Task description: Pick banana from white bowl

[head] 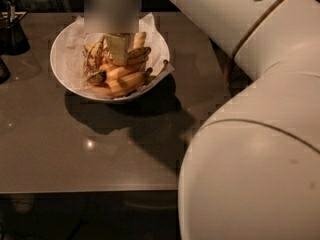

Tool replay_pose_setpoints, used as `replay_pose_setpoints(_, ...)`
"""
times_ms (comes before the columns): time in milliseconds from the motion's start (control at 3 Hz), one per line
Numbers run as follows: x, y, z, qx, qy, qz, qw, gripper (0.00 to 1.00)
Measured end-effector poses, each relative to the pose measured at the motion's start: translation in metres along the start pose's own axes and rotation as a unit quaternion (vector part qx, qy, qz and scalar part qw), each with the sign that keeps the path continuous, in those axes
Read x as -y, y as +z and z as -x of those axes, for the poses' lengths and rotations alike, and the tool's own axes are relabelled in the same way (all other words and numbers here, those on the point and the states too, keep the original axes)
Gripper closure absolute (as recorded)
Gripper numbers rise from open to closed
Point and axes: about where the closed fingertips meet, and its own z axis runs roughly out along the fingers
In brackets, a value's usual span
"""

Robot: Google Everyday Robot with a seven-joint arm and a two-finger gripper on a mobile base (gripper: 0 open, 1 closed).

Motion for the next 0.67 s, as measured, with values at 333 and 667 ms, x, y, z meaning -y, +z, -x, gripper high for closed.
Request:
replay_pose_setpoints(333,-0.0005,-0.0039,-0.0023,0.021,-0.007,0.006,0.9997,1.0)
replay_pose_setpoints(667,-0.0005,-0.004,-0.0022,0.021,-0.007,0.005,0.9997,1.0)
